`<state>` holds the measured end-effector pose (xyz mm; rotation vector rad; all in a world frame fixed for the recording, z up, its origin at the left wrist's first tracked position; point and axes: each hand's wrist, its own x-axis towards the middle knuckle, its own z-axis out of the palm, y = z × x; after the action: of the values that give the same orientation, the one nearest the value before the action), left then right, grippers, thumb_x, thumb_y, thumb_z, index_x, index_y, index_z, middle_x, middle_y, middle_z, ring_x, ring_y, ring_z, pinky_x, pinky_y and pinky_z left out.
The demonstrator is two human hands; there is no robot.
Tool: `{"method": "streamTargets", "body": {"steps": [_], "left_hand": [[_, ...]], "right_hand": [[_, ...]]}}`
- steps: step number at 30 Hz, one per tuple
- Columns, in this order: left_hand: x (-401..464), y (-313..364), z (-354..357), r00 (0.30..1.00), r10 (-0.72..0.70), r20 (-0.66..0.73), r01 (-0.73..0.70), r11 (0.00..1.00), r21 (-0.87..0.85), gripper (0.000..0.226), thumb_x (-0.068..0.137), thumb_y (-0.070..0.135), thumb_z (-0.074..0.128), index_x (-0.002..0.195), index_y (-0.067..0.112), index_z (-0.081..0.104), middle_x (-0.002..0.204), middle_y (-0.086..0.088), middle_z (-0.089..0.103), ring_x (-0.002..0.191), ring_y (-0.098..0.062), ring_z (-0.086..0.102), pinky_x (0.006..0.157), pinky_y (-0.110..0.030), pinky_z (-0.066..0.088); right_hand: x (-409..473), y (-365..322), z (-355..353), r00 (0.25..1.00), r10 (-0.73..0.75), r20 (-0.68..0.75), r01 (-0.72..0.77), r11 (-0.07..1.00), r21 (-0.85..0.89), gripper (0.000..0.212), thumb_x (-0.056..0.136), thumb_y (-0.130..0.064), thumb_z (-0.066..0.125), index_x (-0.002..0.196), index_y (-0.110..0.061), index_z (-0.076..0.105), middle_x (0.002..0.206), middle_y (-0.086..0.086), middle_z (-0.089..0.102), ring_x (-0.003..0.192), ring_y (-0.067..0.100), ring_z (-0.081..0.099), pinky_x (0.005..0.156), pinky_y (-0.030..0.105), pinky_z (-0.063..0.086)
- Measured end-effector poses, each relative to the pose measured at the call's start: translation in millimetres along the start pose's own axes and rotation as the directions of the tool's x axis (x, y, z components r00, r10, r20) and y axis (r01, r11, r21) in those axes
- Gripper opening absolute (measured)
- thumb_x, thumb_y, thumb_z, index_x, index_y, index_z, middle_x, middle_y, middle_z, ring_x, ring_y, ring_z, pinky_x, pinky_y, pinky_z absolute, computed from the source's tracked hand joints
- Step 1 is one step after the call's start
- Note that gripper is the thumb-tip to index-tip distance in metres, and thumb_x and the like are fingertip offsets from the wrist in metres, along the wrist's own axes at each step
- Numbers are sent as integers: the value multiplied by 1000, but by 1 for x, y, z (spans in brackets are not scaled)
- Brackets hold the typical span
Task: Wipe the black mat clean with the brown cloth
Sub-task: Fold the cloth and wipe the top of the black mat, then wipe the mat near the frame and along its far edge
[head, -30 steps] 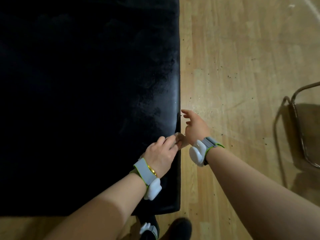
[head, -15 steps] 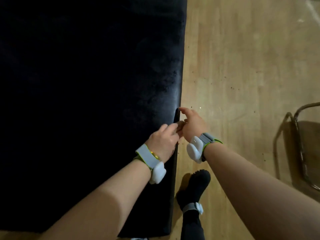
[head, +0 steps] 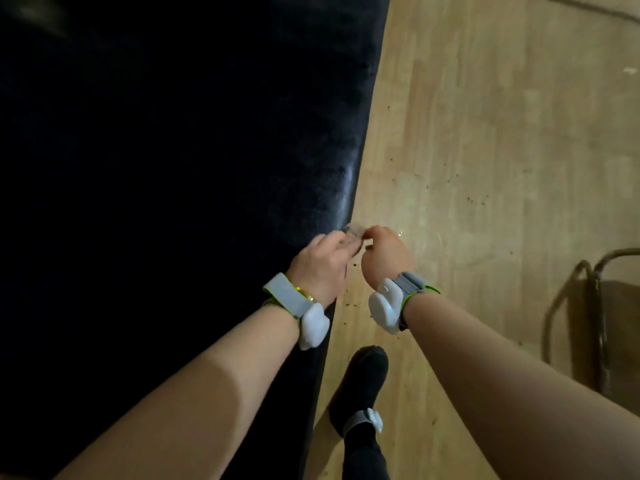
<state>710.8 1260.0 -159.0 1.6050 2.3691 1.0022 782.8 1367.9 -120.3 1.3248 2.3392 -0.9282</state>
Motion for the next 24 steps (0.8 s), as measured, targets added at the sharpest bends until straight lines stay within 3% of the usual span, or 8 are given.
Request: {"method": "streamTargets", "body": {"steps": [5,7,10,12,14,17,21,24], "left_hand": [[23,-13,-3,999,-4,-38,10,990,140,39,78,8,39,100,13,72,85,-9,63,64,-30,57,41,-31,48],[43,-18,-13,955,-243,-170,268,952,148,34,81,8,45,101,14,71,91,-11,64,70,-34,58,48,-33,47],[68,-22,-26,773,-608,-184,631,768,111,30,86,4,53,109,16,68,103,-10,63,90,-35,55,63,-38,46],[70,-19,-24,825,-545,-148,561,821,108,29,83,-1,55,105,12,68,102,-11,62,87,-36,55,62,-40,50],[62,-15,-12,962,-264,-72,271,954,131,26,78,-1,55,96,11,70,93,-10,63,71,-34,56,53,-37,51],[42,-7,10,994,34,104,-49,988,148,31,77,10,42,90,13,70,86,-5,64,59,-28,56,43,-30,50],[62,-16,7,992,73,102,-96,966,241,43,75,8,36,107,26,58,85,-1,60,63,-25,53,38,-26,45],[109,-26,-10,973,-221,68,191,934,302,42,83,3,44,114,28,57,97,-5,59,83,-31,53,54,-35,48]], "right_hand": [[8,10,-10,999,-5,50,6,1000,-30,53,92,0,35,140,-21,41,146,2,37,118,25,51,80,28,40],[12,7,-17,998,-50,42,51,999,-17,56,91,-2,37,142,-23,39,146,2,39,121,26,49,87,30,43],[21,-2,-30,993,-115,23,115,993,-31,57,89,-3,39,142,-25,39,144,3,43,121,27,50,93,38,46],[25,-8,-37,990,-136,29,136,991,-11,56,88,-3,39,141,-25,41,143,2,43,119,28,51,93,41,47],[28,-10,-40,989,-144,28,144,990,-7,51,89,-4,40,136,-23,46,140,3,46,116,29,53,92,41,47],[32,-2,-43,993,-109,41,111,993,-40,34,91,-7,45,122,-15,56,133,5,50,113,28,53,90,33,45],[34,18,-51,986,-120,112,129,989,-74,44,90,-4,43,131,-20,52,142,2,42,111,25,55,82,29,45],[39,24,-62,982,-155,113,161,986,-51,48,91,-4,41,135,-22,47,143,0,40,108,23,56,75,26,41]]}}
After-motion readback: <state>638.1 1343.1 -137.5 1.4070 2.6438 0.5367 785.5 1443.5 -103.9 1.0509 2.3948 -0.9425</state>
